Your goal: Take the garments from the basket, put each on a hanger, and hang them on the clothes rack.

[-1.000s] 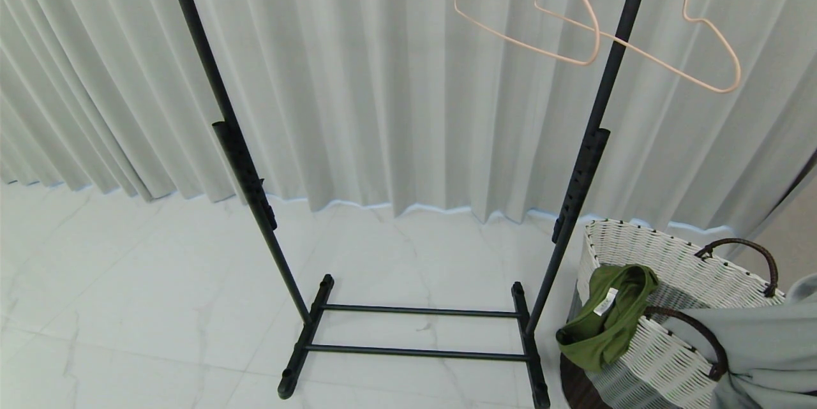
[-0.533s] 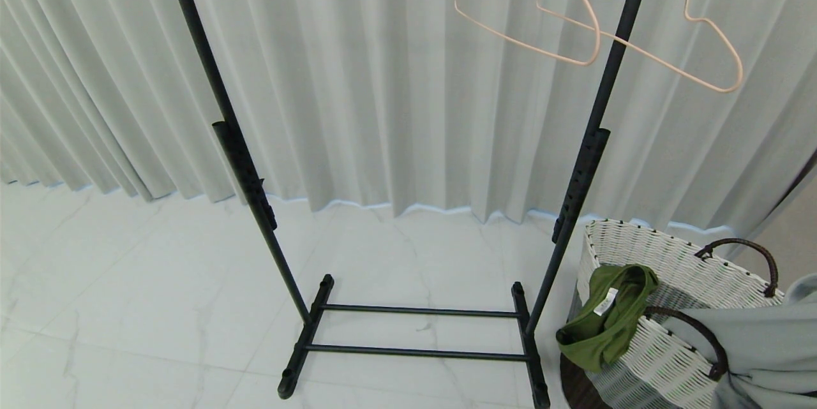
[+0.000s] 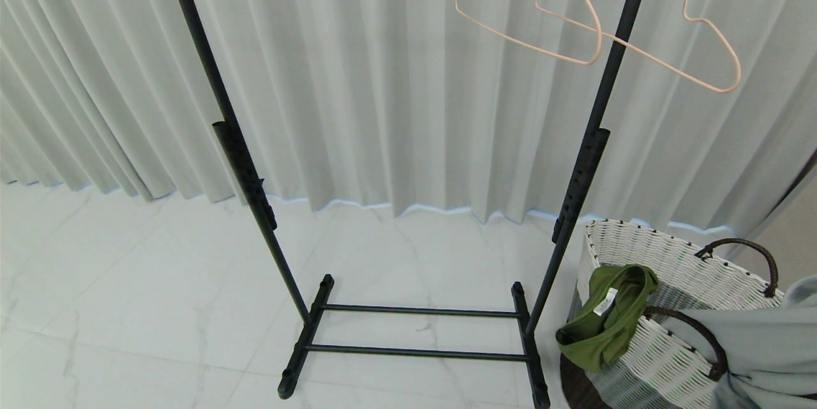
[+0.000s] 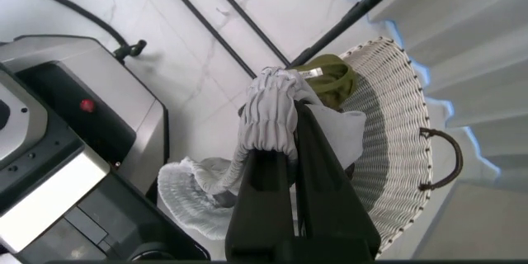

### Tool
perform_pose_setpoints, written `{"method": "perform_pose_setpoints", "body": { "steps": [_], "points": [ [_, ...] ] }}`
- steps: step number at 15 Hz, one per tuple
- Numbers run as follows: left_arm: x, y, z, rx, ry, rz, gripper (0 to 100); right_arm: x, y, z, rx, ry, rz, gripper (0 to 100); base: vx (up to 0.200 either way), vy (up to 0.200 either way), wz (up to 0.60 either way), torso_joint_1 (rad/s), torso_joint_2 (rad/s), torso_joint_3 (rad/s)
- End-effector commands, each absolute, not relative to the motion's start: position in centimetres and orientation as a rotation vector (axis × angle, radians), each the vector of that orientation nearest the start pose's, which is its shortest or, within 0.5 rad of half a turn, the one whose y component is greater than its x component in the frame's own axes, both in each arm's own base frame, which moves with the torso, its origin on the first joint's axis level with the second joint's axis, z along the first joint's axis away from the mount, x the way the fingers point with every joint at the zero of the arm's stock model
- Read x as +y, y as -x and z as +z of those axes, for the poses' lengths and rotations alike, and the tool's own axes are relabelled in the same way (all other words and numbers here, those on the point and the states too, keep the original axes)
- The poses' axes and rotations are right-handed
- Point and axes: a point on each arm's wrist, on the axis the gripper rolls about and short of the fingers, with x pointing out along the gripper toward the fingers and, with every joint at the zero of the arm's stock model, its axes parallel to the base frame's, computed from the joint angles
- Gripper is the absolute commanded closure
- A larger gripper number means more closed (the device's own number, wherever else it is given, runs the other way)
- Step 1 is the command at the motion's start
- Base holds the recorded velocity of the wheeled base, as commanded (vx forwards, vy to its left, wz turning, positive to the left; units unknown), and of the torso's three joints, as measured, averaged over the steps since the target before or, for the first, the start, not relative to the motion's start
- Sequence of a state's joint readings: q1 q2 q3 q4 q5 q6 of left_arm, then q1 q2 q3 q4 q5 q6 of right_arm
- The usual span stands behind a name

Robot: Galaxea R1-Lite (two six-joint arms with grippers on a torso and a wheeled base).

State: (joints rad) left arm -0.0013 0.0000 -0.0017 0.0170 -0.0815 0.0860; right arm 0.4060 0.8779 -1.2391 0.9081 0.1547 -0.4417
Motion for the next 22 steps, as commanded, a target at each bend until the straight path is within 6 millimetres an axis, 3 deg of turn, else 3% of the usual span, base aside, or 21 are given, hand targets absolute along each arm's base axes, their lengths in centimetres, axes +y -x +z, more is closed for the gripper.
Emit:
{"method": "perform_pose_setpoints", "body": {
  "steps": [1,18,22],
  "points": [
    [-0.2,2.3,7.4,0.012,-0.085,-0.083,0,1.7,-2.9,30.9,0.425,0.490,0.668,100,0.000,0.000,0.00,0.000,0.00,0.000],
    [-0.2,2.3,7.4,0.012,-0.085,-0.083,0,1.8,-3.1,30.2,0.451,0.483,0.701,100,0.000,0.000,0.00,0.000,0.00,0.000],
    [-0.2,2.3,7.4,0.012,-0.085,-0.083,0,2.1,-3.1,29.6,0.459,0.481,0.803,100,0.000,0.000,0.00,0.000,0.00,0.000]
  ]
}}
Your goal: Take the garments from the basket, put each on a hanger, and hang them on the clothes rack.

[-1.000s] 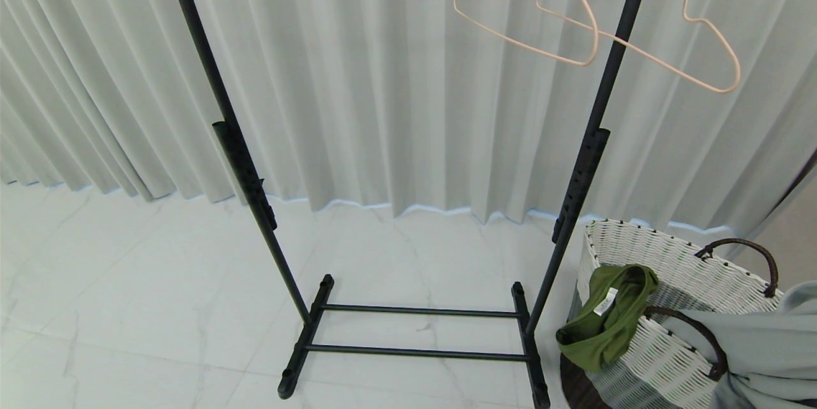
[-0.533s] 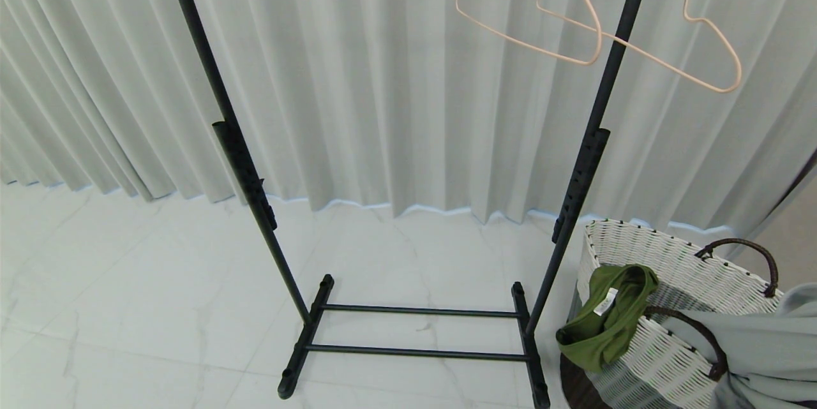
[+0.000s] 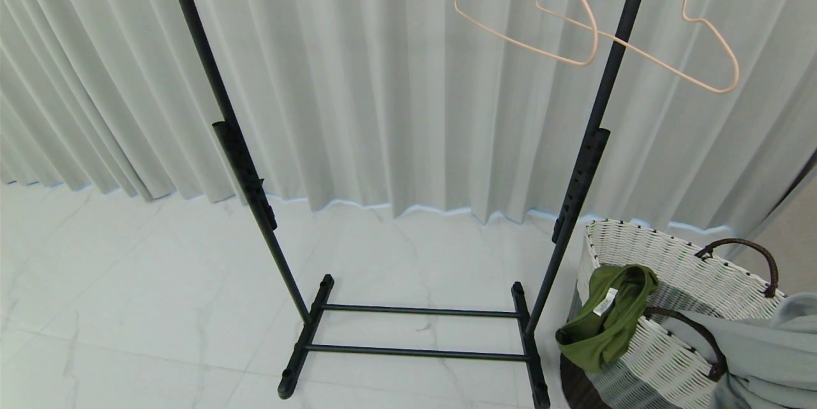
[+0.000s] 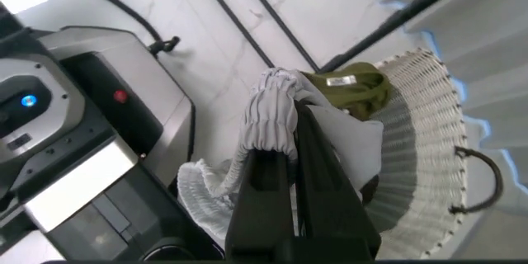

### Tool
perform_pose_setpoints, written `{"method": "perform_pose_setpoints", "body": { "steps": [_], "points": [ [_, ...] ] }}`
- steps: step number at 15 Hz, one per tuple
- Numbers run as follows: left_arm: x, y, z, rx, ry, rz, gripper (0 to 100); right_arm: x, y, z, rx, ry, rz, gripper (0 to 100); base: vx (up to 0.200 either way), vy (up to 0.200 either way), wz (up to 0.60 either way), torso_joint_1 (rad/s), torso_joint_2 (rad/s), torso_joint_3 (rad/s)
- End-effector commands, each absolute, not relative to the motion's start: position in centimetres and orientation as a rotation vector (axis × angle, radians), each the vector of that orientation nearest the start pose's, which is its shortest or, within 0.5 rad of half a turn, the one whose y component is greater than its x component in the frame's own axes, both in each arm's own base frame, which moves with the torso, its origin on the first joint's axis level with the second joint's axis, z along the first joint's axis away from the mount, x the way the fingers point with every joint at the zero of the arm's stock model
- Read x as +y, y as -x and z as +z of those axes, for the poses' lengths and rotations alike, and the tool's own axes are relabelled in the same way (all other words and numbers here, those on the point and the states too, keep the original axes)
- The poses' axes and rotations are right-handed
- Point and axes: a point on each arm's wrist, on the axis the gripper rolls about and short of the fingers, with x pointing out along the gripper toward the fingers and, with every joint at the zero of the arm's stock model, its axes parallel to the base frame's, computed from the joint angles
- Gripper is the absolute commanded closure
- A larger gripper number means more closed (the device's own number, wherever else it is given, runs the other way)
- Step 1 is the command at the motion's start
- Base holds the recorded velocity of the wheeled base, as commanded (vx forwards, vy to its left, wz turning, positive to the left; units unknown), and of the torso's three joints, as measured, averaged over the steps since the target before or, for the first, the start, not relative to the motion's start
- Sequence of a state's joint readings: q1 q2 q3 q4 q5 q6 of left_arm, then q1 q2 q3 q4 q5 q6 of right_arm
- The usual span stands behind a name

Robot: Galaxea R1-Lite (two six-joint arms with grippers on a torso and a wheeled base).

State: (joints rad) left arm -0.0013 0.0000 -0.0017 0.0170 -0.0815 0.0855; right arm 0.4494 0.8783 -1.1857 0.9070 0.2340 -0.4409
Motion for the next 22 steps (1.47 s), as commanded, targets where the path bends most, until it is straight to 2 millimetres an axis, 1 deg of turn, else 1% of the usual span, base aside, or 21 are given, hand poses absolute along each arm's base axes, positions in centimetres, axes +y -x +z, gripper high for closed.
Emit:
{"method": "perform_pose_setpoints", "body": {
  "steps": [1,3,5,8,10,15,22],
  "points": [
    [-0.2,2.3,7.4,0.012,-0.085,-0.083,0,2.2,-3.1,29.5,0.460,0.480,0.827,100,0.000,0.000,0.00,0.000,0.00,0.000],
    [-0.2,2.3,7.4,0.012,-0.085,-0.083,0,2.6,-3.4,29.5,0.468,0.457,0.894,100,0.000,0.000,0.00,0.000,0.00,0.000],
    [-0.2,2.3,7.4,0.012,-0.085,-0.083,0,3.2,-4.1,29.4,0.470,0.432,0.963,100,0.000,0.000,0.00,0.000,0.00,0.000],
    [-0.2,2.3,7.4,0.012,-0.085,-0.083,0,4.0,-5.6,29.0,0.460,0.420,0.971,100,0.000,0.000,0.00,0.000,0.00,0.000],
    [-0.2,2.3,7.4,0.012,-0.085,-0.083,0,4.2,-6.0,29.0,0.451,0.393,0.953,100,0.000,0.000,0.00,0.000,0.00,0.000],
    [-0.2,2.3,7.4,0.012,-0.085,-0.083,0,3.9,-5.8,28.6,0.481,0.379,0.875,100,0.000,0.000,0.00,0.000,0.00,0.000],
    [-0.2,2.3,7.4,0.011,-0.097,-0.085,0,3.8,-5.8,28.5,0.485,0.391,0.826,100,0.000,0.000,0.00,0.000,0.00,0.000]
  ]
}}
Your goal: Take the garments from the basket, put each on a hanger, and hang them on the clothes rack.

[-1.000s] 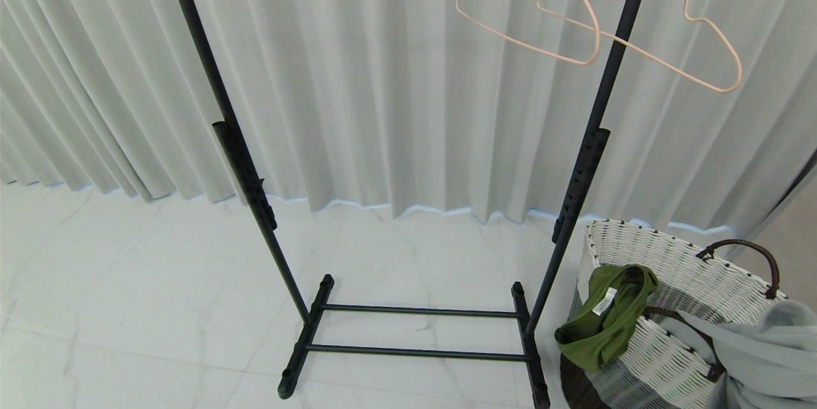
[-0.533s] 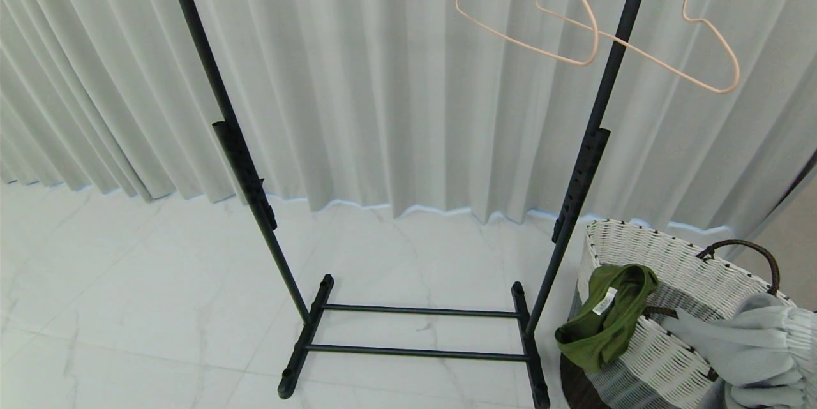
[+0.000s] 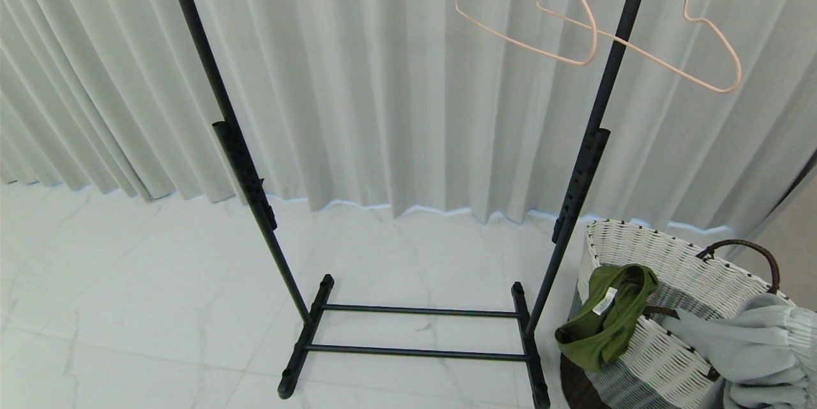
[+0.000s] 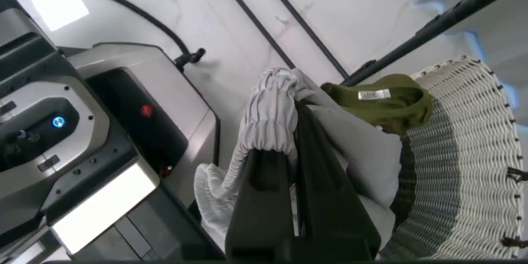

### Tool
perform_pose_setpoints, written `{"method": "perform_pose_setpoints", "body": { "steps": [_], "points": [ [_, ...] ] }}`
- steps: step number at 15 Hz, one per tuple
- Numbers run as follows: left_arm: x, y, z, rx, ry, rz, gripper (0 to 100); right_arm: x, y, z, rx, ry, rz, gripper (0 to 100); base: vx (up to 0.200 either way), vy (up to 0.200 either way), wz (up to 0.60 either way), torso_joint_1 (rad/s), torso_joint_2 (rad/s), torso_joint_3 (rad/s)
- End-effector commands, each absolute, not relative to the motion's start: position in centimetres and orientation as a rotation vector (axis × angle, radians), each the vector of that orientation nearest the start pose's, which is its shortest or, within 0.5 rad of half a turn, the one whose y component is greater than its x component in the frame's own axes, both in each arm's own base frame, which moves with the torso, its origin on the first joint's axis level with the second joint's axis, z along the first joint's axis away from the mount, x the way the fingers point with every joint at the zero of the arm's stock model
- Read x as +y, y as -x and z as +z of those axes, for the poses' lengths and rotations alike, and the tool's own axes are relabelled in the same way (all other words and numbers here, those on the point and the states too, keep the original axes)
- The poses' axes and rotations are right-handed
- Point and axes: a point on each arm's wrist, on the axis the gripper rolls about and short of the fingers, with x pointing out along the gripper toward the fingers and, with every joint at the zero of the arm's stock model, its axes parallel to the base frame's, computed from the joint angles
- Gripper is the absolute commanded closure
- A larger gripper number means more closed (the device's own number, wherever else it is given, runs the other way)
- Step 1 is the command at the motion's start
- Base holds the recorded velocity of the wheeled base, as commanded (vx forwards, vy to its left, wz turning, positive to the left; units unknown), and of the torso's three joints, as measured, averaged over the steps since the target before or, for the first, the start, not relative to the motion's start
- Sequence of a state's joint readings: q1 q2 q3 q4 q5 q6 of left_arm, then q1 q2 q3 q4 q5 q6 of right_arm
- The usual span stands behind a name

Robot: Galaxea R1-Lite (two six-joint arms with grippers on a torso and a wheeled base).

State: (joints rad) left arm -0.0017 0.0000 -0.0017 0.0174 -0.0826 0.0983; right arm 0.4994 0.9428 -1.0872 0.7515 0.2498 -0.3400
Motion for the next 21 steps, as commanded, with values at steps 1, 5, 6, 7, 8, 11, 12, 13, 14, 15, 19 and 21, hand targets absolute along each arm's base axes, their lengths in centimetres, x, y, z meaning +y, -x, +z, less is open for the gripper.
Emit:
{"method": "perform_pose_setpoints", "body": {
  "steps": [1,5,6,7,8,11,12,13,14,15,19,21],
  "points": [
    [-0.18,2.30,7.40,0.013,-0.097,-0.085,0,3.83,-5.84,28.47,0.486,0.392,0.826,100,-0.200,0.000,0.00,0.002,0.01,0.007],
    [-0.18,2.30,7.40,0.013,-0.099,-0.085,0,4.11,-6.43,28.56,0.472,0.395,0.811,100,-0.200,0.000,0.00,0.002,0.00,0.002],
    [-0.18,2.30,7.40,0.013,-0.099,-0.085,0,4.11,-6.43,28.56,0.472,0.395,0.811,100,-0.200,0.000,0.00,0.002,0.00,0.002],
    [-0.18,2.30,7.42,0.011,-0.099,-0.085,0,4.11,-6.43,28.56,0.472,0.395,0.811,100,-0.200,0.000,0.00,0.007,0.00,0.007],
    [-0.18,2.30,7.42,0.011,-0.101,-0.085,0,4.11,-6.43,28.56,0.472,0.395,0.810,100,0.000,0.000,0.00,0.000,0.00,0.000],
    [-0.18,2.30,7.42,0.010,-0.124,-0.085,0,4.11,-6.44,28.57,0.471,0.395,0.809,100,0.000,0.000,0.00,0.000,0.00,0.000],
    [-0.18,2.30,7.42,0.010,-0.127,-0.085,0,4.10,-6.45,28.57,0.471,0.398,0.802,100,0.000,0.000,0.00,0.000,0.00,0.000],
    [-0.18,2.30,7.42,0.010,-0.127,-0.085,0,4.09,-6.45,28.57,0.472,0.399,0.798,100,0.000,0.200,0.00,0.007,0.00,0.007],
    [-0.18,2.30,7.42,0.010,-0.128,-0.085,0,4.07,-6.41,28.58,0.470,0.399,0.797,100,0.000,0.200,0.00,-0.002,0.00,0.002],
    [-0.18,2.30,7.42,0.010,-0.130,-0.085,0,4.07,-6.41,28.58,0.470,0.399,0.797,100,0.000,0.200,0.00,-0.002,0.00,0.002],
    [-0.19,2.30,7.42,0.010,-0.134,-0.087,0,4.07,-6.42,28.58,0.470,0.400,0.796,100,0.000,0.200,0.00,0.007,0.00,0.001],
    [-0.19,2.30,7.42,0.010,-0.134,-0.087,0,4.07,-6.42,28.58,0.470,0.400,0.796,100,0.000,0.000,0.00,0.000,0.00,0.000]
  ]
}}
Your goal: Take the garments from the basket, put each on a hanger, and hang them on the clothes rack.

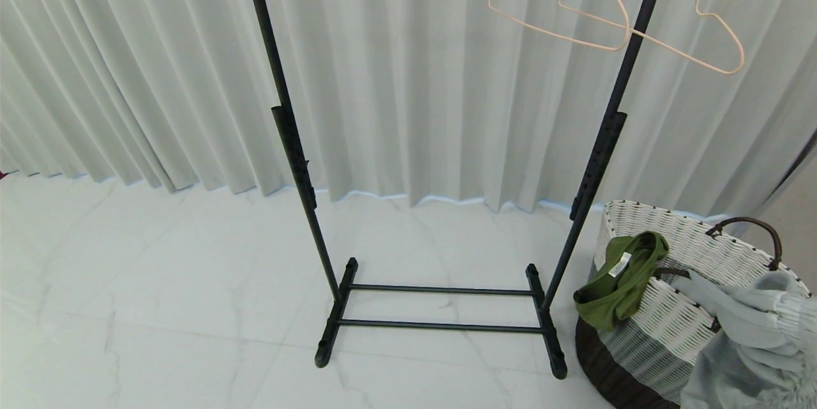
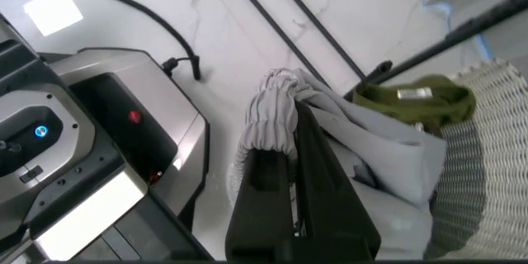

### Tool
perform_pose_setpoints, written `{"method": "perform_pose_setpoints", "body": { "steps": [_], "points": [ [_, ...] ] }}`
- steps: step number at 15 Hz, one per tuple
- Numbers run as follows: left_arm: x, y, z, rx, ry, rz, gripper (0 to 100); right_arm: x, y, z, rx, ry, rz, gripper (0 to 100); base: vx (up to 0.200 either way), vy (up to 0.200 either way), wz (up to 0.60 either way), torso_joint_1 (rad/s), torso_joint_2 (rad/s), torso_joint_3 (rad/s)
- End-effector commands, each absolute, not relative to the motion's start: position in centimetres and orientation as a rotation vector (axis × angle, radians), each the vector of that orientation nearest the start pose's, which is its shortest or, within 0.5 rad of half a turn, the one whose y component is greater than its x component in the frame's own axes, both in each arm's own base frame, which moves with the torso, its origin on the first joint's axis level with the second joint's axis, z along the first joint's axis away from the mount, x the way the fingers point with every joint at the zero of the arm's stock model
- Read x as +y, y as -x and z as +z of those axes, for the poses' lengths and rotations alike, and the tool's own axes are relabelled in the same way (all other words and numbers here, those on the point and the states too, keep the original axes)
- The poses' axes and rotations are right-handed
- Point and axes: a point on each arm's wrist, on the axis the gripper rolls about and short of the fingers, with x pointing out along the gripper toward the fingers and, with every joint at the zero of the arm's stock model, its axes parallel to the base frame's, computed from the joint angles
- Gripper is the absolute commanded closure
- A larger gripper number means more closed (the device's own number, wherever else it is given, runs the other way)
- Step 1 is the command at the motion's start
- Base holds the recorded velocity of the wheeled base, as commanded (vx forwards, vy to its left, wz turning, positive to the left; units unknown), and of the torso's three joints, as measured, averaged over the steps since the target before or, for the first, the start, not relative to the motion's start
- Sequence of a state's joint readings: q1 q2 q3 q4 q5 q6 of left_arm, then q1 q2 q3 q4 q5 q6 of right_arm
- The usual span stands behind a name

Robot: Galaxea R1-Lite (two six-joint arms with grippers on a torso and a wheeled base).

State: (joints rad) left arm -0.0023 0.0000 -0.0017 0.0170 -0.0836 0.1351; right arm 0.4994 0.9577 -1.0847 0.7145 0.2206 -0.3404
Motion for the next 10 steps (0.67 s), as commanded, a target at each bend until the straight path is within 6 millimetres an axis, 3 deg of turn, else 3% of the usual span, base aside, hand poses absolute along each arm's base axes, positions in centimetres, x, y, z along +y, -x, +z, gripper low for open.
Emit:
{"method": "perform_pose_setpoints", "body": {
  "steps": [1,10],
  "points": [
    [-0.2,2.3,7.4,0.010,-0.134,-0.087,0,4.1,-6.4,28.6,0.470,0.400,0.796,100,0.000,0.000,0.00,0.000,0.00,0.000],
    [-0.2,2.3,7.5,-0.001,-0.124,-0.086,0,3.3,-5.4,28.9,0.460,0.339,0.701,100,0.000,0.000,0.00,0.000,0.00,0.000]
  ]
}}
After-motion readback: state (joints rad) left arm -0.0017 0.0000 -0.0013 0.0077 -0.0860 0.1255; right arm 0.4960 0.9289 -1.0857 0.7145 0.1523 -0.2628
